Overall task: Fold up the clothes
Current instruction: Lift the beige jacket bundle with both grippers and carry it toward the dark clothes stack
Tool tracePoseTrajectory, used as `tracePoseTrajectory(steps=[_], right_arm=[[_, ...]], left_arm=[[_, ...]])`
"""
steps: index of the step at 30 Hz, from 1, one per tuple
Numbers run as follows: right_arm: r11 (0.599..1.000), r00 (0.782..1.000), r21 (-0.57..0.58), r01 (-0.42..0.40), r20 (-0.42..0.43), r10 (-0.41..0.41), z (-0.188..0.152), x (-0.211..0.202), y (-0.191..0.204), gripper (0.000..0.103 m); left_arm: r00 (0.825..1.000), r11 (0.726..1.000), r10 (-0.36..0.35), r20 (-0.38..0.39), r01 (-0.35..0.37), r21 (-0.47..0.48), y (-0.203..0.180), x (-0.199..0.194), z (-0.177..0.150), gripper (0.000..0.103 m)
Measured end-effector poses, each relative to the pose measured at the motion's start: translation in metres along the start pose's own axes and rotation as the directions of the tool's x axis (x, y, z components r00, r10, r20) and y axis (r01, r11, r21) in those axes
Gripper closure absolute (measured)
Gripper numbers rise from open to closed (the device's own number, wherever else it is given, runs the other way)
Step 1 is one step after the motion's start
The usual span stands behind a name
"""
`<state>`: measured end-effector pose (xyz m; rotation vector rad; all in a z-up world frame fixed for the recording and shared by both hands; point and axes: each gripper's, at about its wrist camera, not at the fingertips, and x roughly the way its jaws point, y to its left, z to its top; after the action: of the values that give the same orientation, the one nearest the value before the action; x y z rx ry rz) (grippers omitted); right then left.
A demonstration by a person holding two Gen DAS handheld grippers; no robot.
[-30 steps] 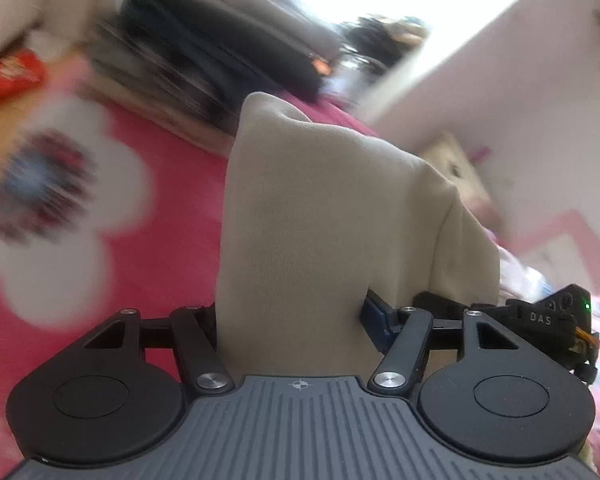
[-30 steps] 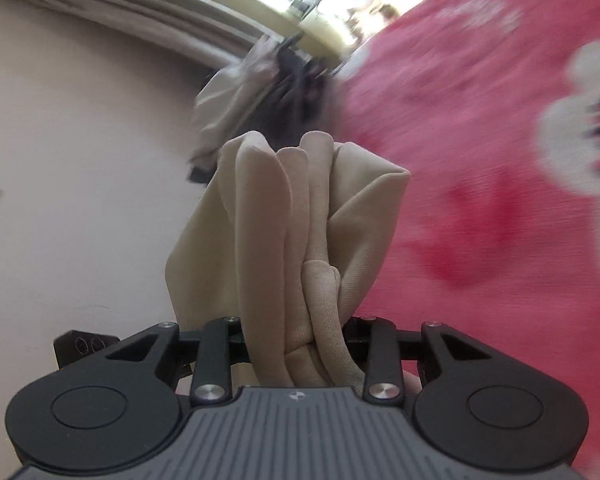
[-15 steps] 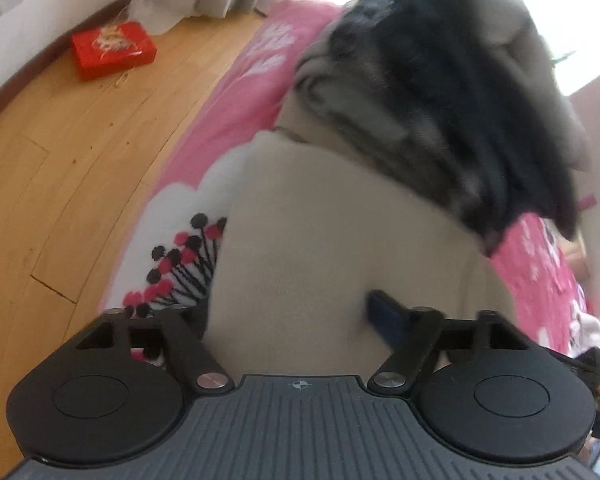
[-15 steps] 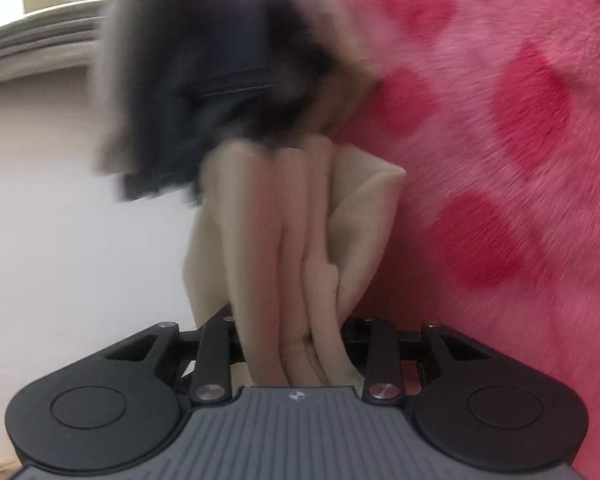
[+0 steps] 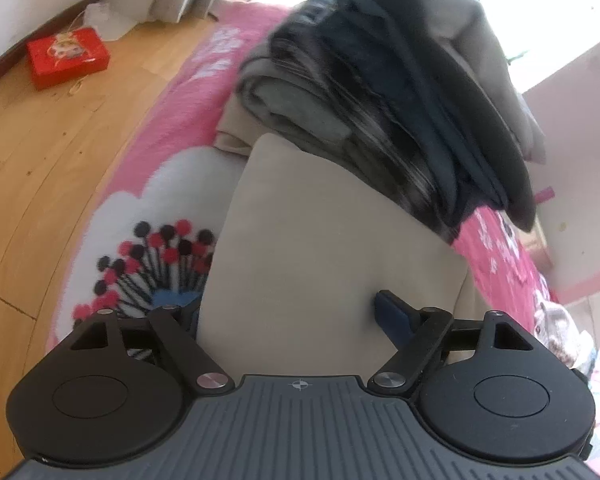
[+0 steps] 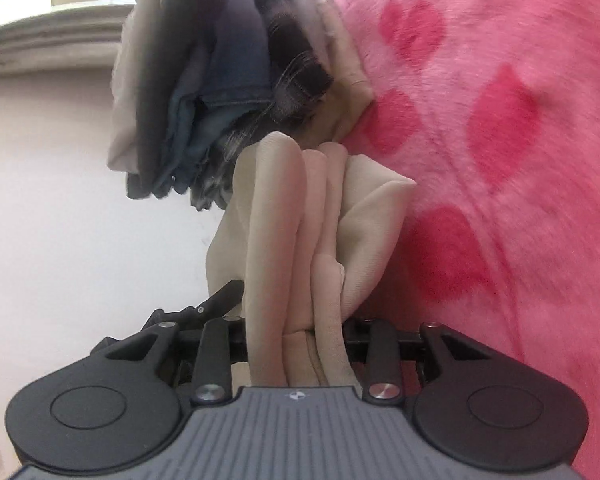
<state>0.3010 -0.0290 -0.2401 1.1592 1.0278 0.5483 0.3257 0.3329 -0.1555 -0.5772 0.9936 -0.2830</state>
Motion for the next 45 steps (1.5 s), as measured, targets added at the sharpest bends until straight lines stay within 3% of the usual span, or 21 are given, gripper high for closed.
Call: tracePoseTrajectory(steps=[4, 7, 11, 15, 22, 27, 29, 30, 34, 35, 38, 40, 42, 44, 45], right_arm=[[0.998, 1.000, 0.070, -0.007, -0.013, 0.008, 0.005, 0.001, -0.016, 0.069], [0.990, 0.999, 0.144, -0.009, -0.049, 0.017, 0.009, 0.012, -0.023, 0.070], [0.987, 0.994, 0.162, -0.011, -0.101, 0.028, 0.007, 0.008, -0.014, 0.071], [0.994, 0.992, 0.111, -0.021, -0.122, 0.035, 0.002, 0.002, -0.005, 0.071], [0.985, 0.992, 0.171, -0.031, -0.119, 0.052, -0.014, -0.012, -0.011, 0.071], [1.000, 0.997, 0.016, 0.001, -0.080, 0.000, -0.006, 0.001, 0.007, 0.071], [0.985, 0.996, -0.164, 0.061, -0.055, -0.071, -0.002, 0.009, 0.023, 0.070], [0.977, 0.994, -0.198, 0.076, -0.059, -0.089, 0.000, 0.012, 0.023, 0.066], [0.980, 0.993, -0.177, 0.088, -0.063, -0.101, 0.013, -0.001, 0.017, 0.044], [0.984, 0.995, -0.162, 0.078, -0.046, -0.087, 0.017, -0.012, 0.013, 0.043], [0.988, 0.997, -0.139, 0.069, 0.039, -0.064, 0.021, -0.046, 0.007, 0.043], [0.962, 0.990, -0.253, 0.101, 0.123, -0.071, 0.013, -0.062, 0.026, 0.047], [0.898, 0.981, -0.414, 0.151, 0.177, -0.083, -0.002, -0.067, 0.056, 0.060], [0.784, 0.972, -0.587, 0.204, 0.220, -0.088, -0.023, -0.061, 0.084, 0.063], [0.739, 0.968, -0.630, 0.240, 0.214, -0.132, -0.027, -0.052, 0.088, 0.067]], left_arm=[[0.998, 0.998, 0.066, -0.024, -0.065, 0.018, -0.002, 0.009, -0.006, 0.021], [0.998, 0.998, 0.047, -0.036, -0.048, -0.030, 0.005, 0.009, -0.004, 0.023], [0.995, 0.989, -0.036, -0.096, 0.022, -0.149, 0.015, -0.012, -0.002, 0.031], [0.995, 0.992, -0.038, -0.095, 0.026, -0.120, 0.014, -0.024, -0.011, 0.032], [0.990, 0.993, -0.039, -0.132, 0.024, -0.114, 0.008, -0.023, -0.020, 0.033], [0.998, 0.999, 0.044, -0.040, -0.045, -0.020, 0.001, -0.013, -0.020, 0.029], [0.998, 0.997, 0.050, -0.024, -0.051, -0.053, 0.007, -0.011, -0.020, 0.024], [0.999, 0.996, 0.045, -0.018, -0.047, -0.082, 0.011, -0.012, -0.020, 0.023], [0.995, 0.988, 0.010, 0.095, 0.005, -0.156, 0.022, -0.045, -0.013, 0.019], [0.991, 0.986, 0.000, 0.135, 0.022, -0.163, 0.024, -0.056, -0.011, 0.019], [0.978, 0.995, 0.003, 0.207, 0.017, -0.094, 0.015, -0.089, -0.011, 0.020], [0.978, 0.999, 0.007, 0.209, -0.017, 0.043, -0.006, -0.106, -0.020, 0.020], [0.983, 0.971, 0.039, 0.182, -0.080, 0.224, -0.034, -0.111, -0.040, 0.021], [0.988, 0.924, 0.058, 0.145, -0.108, 0.368, -0.050, -0.108, -0.070, 0.022], [0.989, 0.892, 0.070, 0.128, -0.120, 0.436, -0.057, -0.106, -0.085, 0.022]])
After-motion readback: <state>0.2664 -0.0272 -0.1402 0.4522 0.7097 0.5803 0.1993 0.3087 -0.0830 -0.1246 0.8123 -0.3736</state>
